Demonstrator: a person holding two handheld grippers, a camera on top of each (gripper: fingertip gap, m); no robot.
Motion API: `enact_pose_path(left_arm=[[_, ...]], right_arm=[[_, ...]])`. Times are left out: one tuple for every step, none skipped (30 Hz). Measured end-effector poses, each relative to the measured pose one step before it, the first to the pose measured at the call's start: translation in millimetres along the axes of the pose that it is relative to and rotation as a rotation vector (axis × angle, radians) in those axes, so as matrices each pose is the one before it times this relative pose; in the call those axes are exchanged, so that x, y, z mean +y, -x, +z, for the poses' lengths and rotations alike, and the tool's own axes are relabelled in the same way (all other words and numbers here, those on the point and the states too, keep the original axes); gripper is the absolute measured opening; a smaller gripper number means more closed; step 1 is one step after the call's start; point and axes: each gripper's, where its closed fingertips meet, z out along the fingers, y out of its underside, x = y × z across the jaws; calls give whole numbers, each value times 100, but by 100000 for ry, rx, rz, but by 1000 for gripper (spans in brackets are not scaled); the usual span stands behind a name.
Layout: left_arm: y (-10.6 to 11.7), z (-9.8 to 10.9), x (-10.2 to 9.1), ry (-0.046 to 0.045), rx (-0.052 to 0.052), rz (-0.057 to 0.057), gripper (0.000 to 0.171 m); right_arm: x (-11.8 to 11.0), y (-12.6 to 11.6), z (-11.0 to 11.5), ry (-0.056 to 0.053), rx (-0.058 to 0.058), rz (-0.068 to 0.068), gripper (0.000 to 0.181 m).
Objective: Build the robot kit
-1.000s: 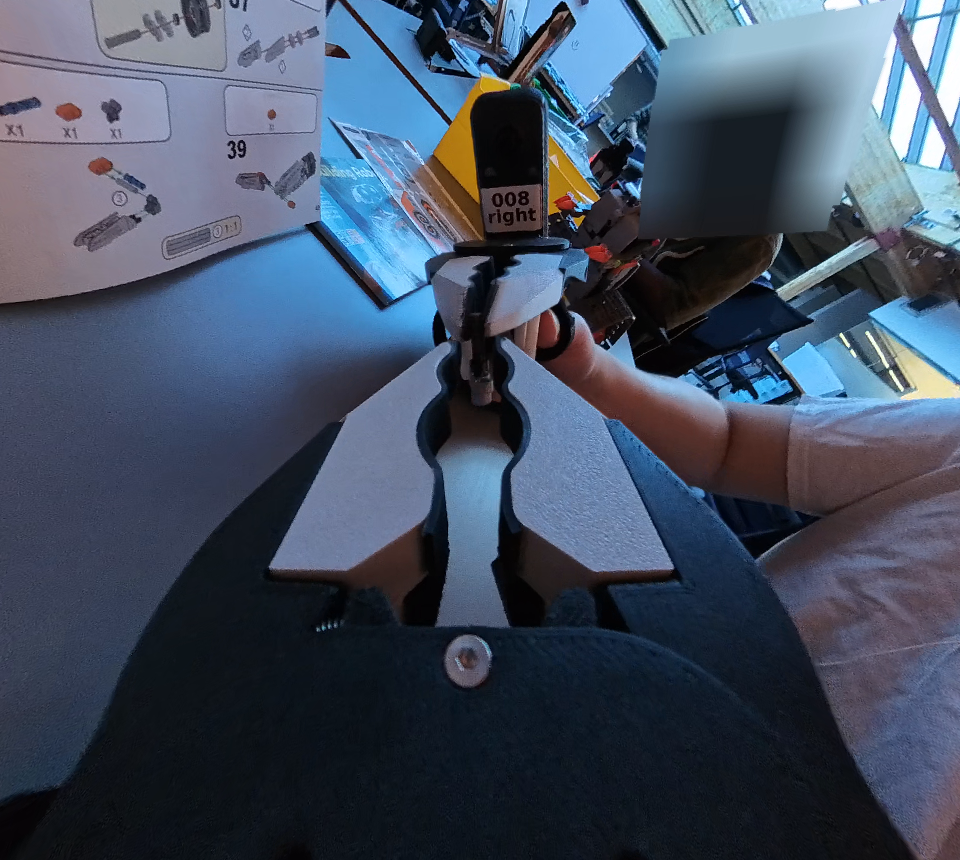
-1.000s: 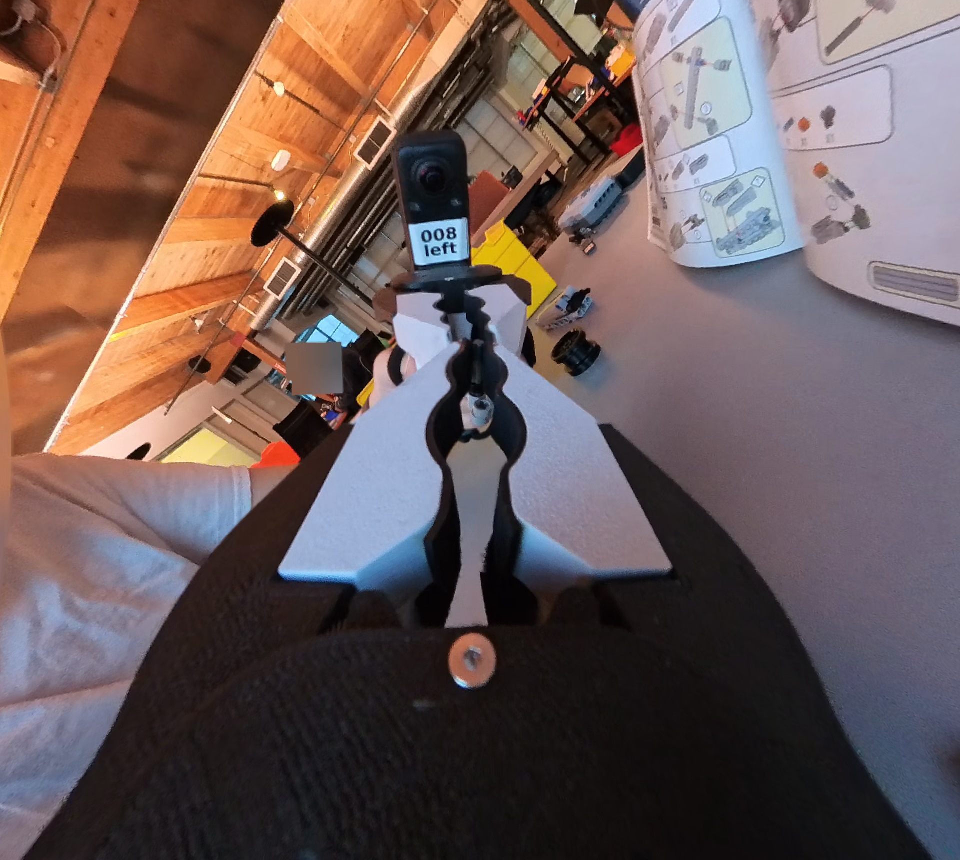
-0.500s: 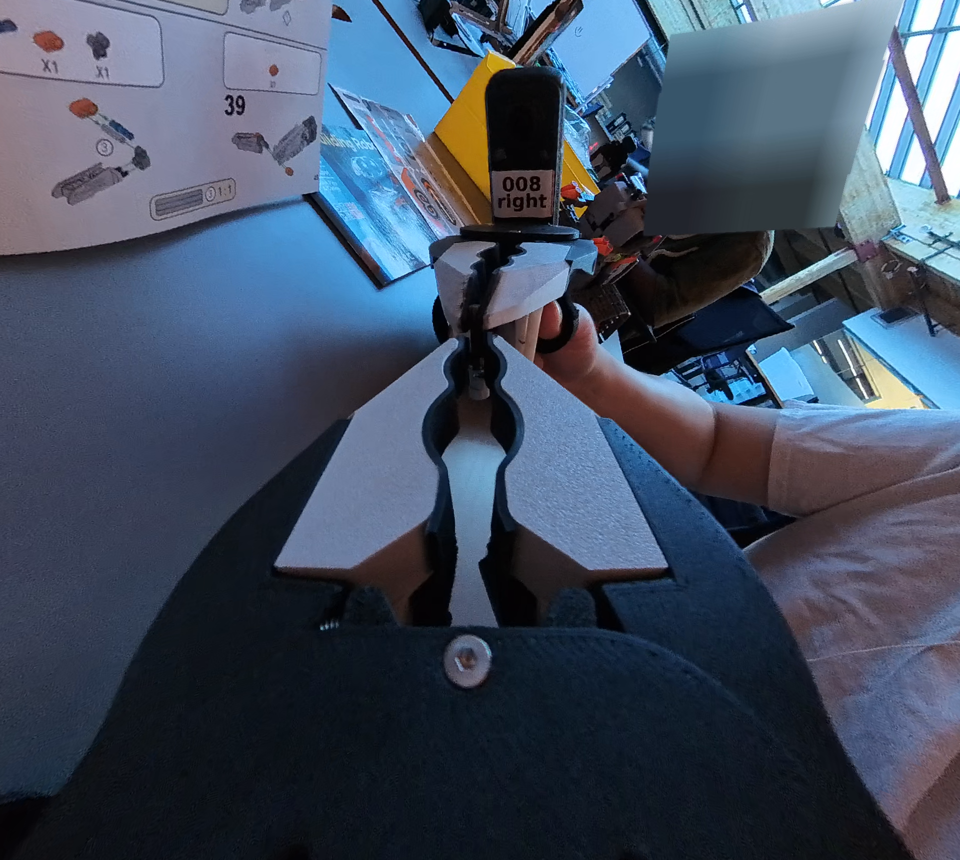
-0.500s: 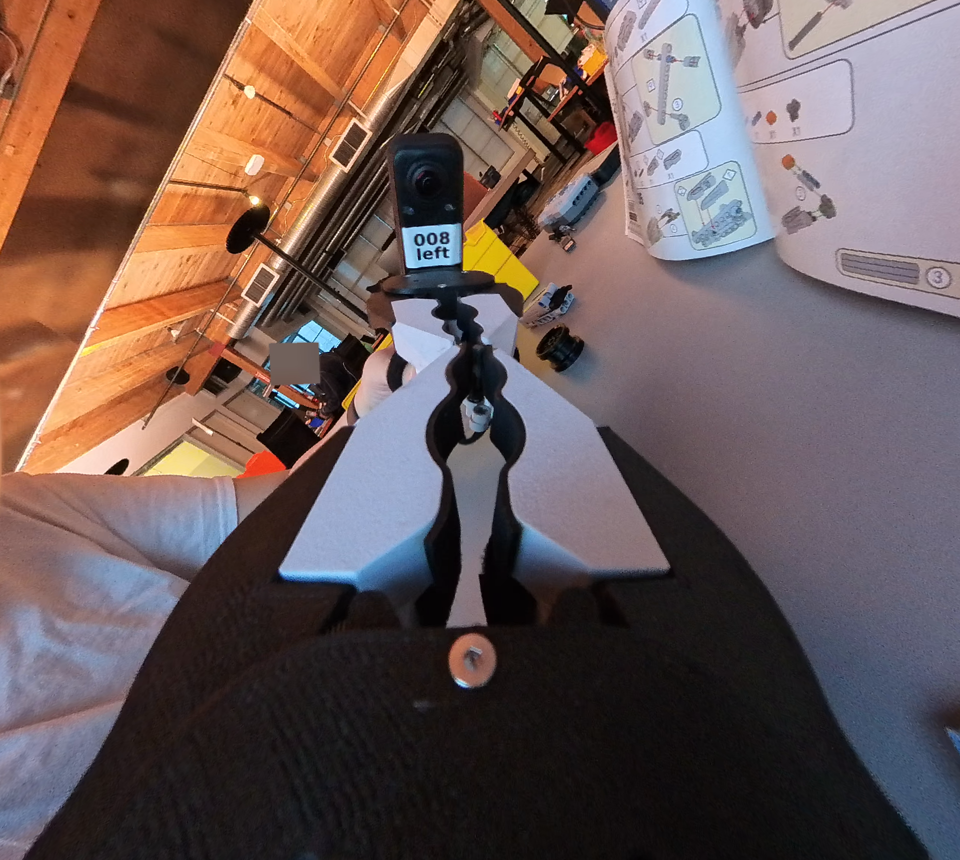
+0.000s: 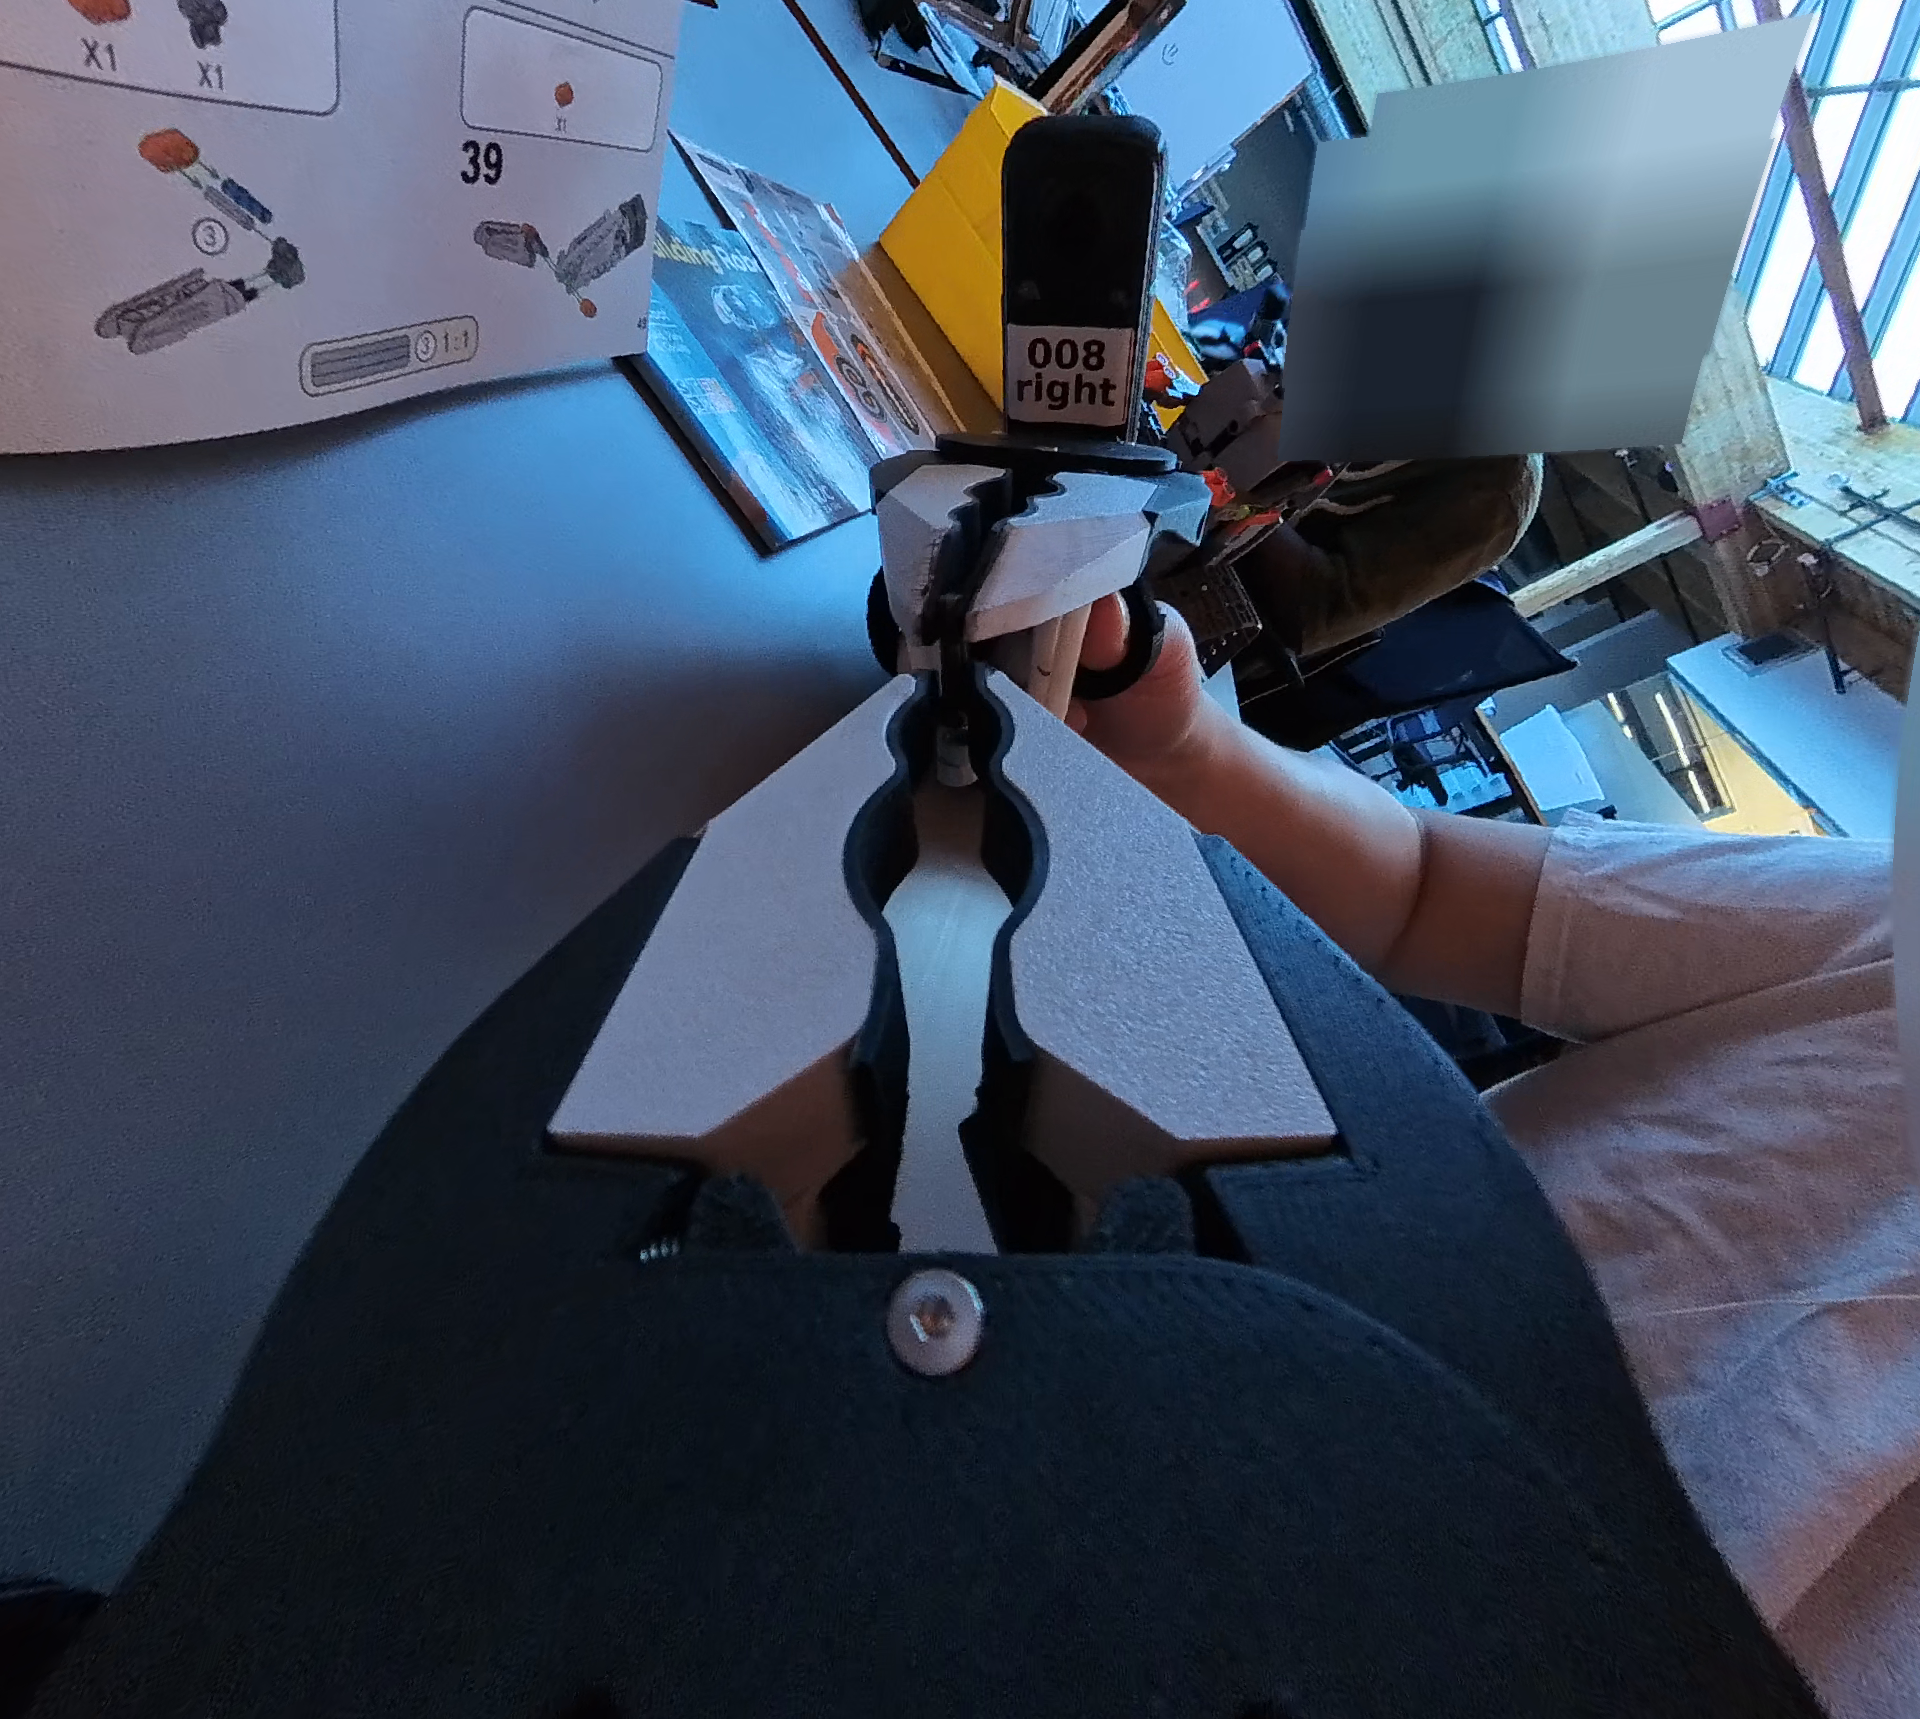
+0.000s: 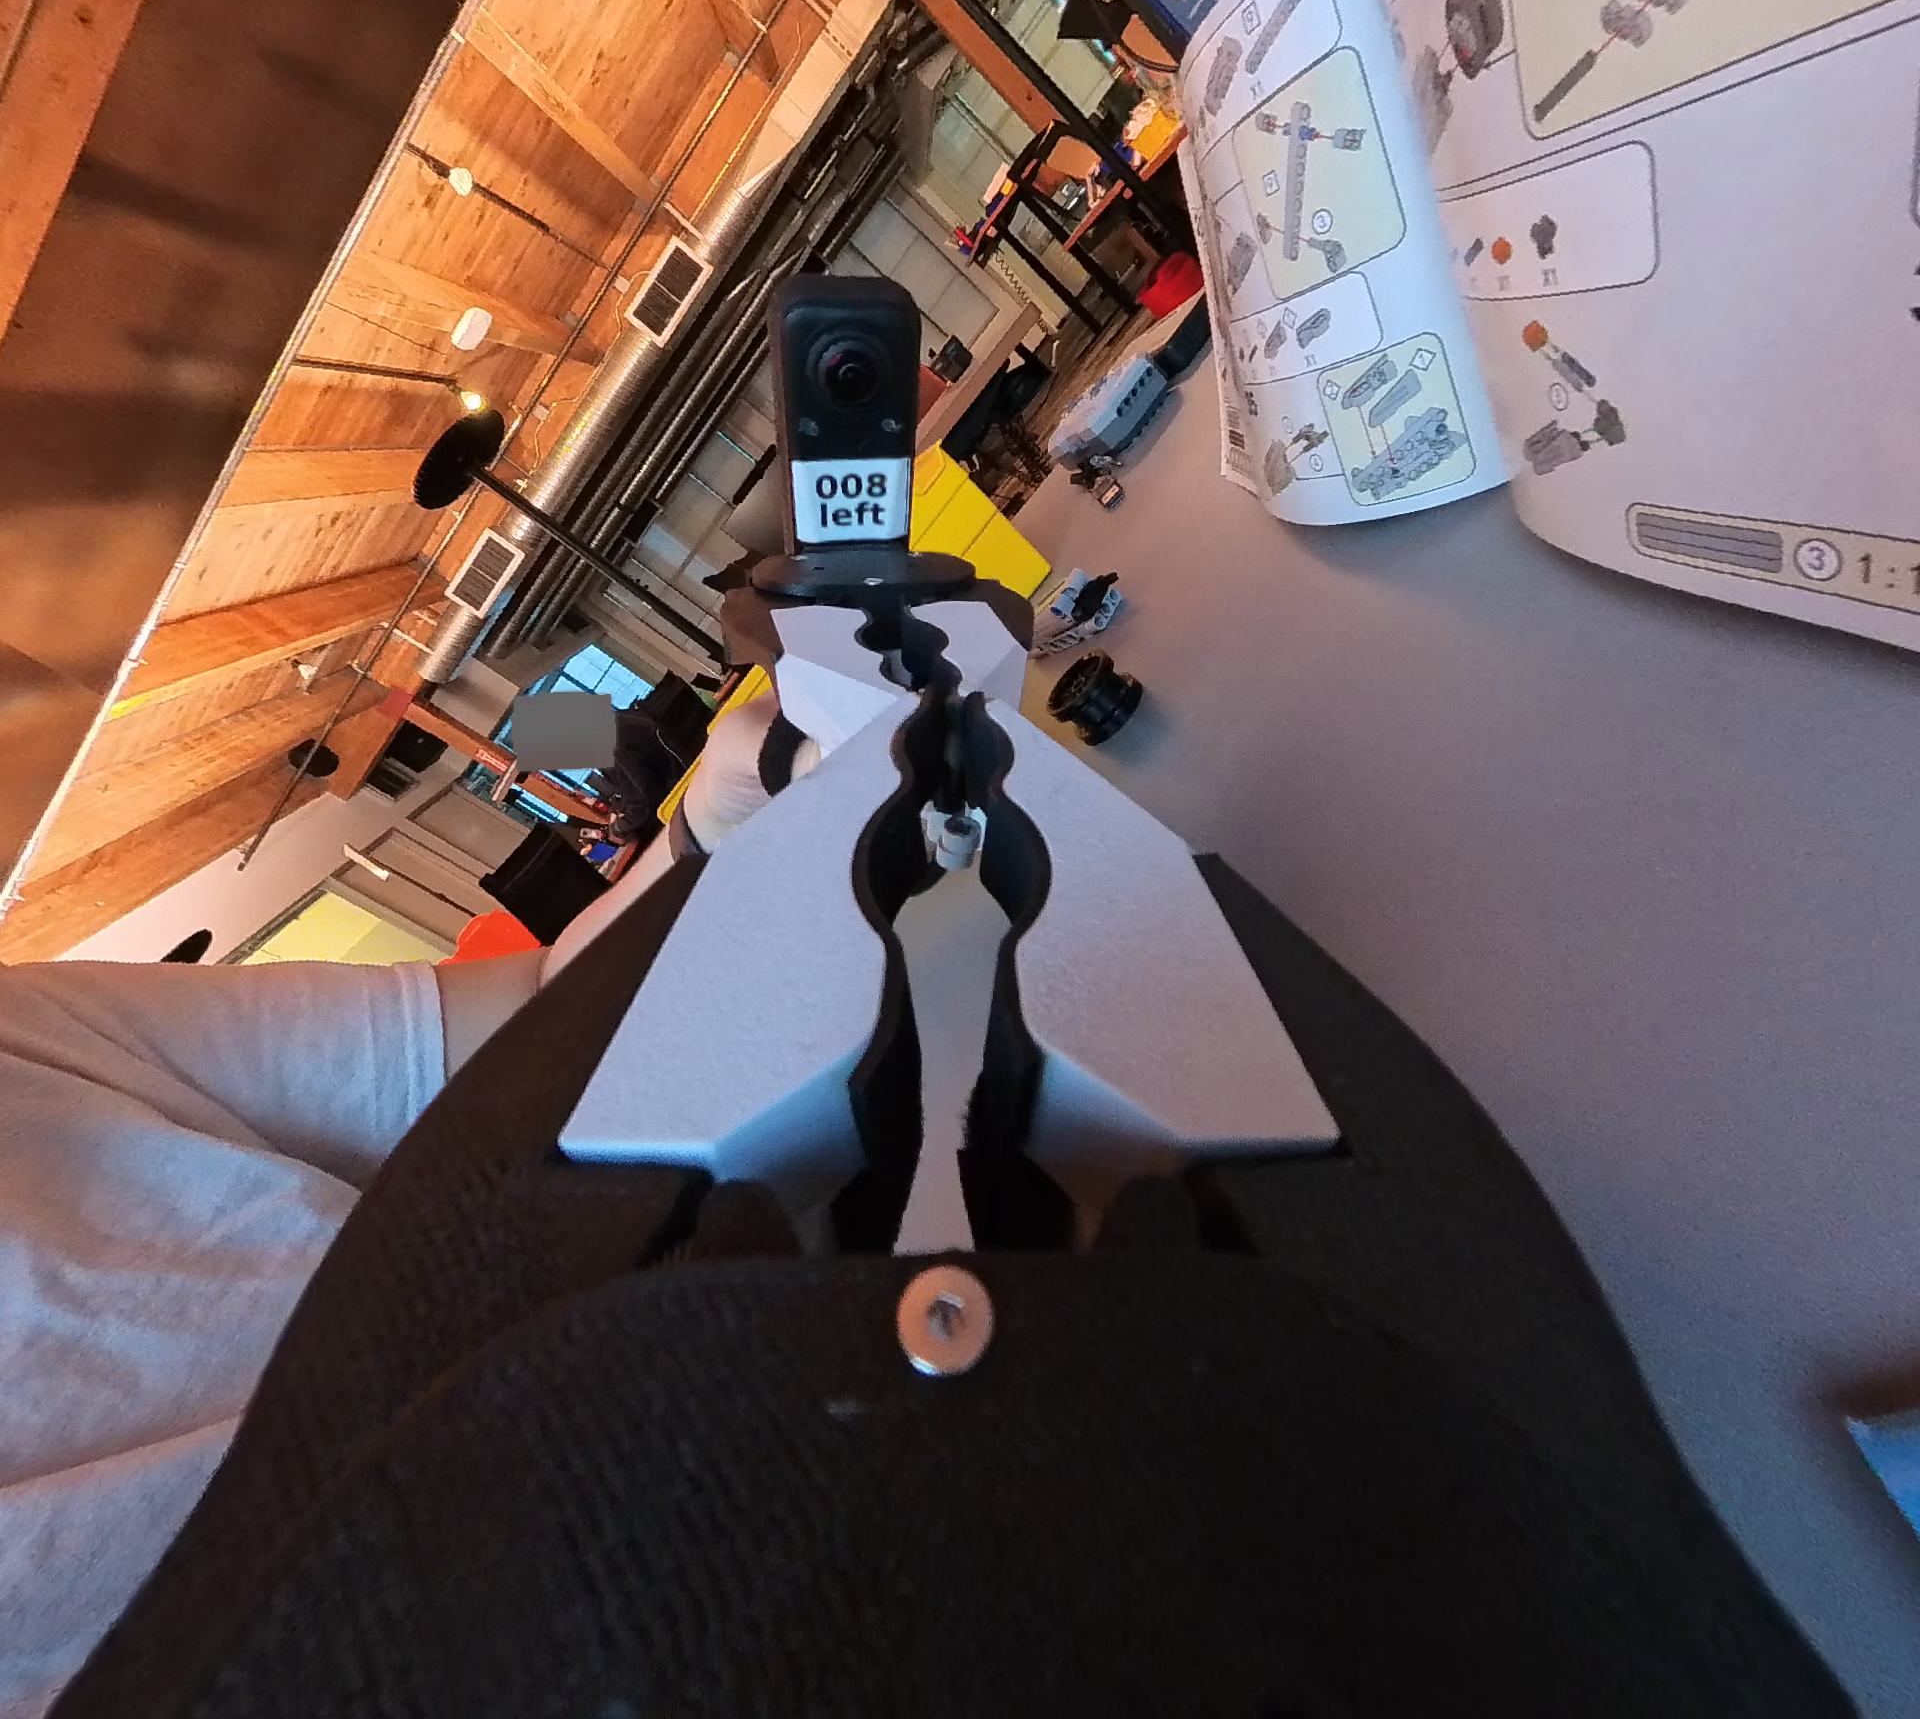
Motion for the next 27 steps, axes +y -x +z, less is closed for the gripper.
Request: enact_pose_path(left_arm=[[-61,-3,-114,-876,840,-984,4],[-122,-52,-141,-1044,1481,-762,4],[-66,-94,-118,-1070,1325,-207,4],[-48,-110,-161,-1452,1283,-872,3],[-168,-52,-117,-1079,2106,-1497,5],[-207,-12,-82,-824,2249,-1059,12],[-37,-6,-38,-428,862,-573,12],[82,19,10,138,-442,575,12],[103,53,35,292,-1001,1273,13],[64,75,15,115,-819,1002,14],[37,72,40,230,-599,452,14],[-16,67,32,115,-62,113,12],[-35,40,1,-154,212,-141,10],[-13,-2,-25,-410,180,-57,8],[44,-23,10,-34,-55,-84,8],[17,-25,14,201,104,-272,8],[40,-23,14,149,-39,-139,8],[111,-1,75,561,-714,357,7],[159,15,112,774,-1167,831,5],[105,55,113,639,-1041,986,5],[63,27,19,204,-853,661,4],[26,4,-43,-189,-427,235,4],[5,13,12,-149,-26,-323,4],[-3,27,96,294,317,-889,5],[14,-42,16,-151,424,-1235,5],[2,-9,43,-183,542,-1447,5],[50,29,75,59,157,-1074,5]], right_arm=[[-52,64,-11,-248,-801,409,0],[5,144,17,217,-1175,-120,1],[-1,84,31,149,-896,303,1],[-72,107,26,-806,-1181,1049,2],[-38,86,-47,-140,-1232,1264,2],[-306,-70,-189,-1810,-23,853,2],[-320,2,-203,-1950,-622,1203,2],[-64,-6,-88,-110,-632,1256,2],[90,-22,46,603,5,76,3],[223,32,133,1296,272,-786,2],[277,-2,180,1618,496,-978,2],[204,2,130,1158,362,-660,2],[50,-39,44,221,354,-287,2],[-30,-28,-18,-177,159,101,2],[-51,-69,-31,-284,310,207,2],[-11,-46,-21,-147,321,-12,2],[15,-50,25,65,400,-102,2],[94,-48,48,607,437,-270,2],[83,-29,45,519,410,-461,2],[49,-65,13,213,475,-138,2],[-9,-43,-8,-31,172,132,2],[-47,-4,-31,-271,-56,214,2],[-3,-27,-20,-14,23,362,2],[65,-36,7,475,339,69,2],[-52,-20,7,-545,675,-734,2],[23,-36,7,28,917,-1090,2],[-24,-104,-29,-174,1299,-812,1]])
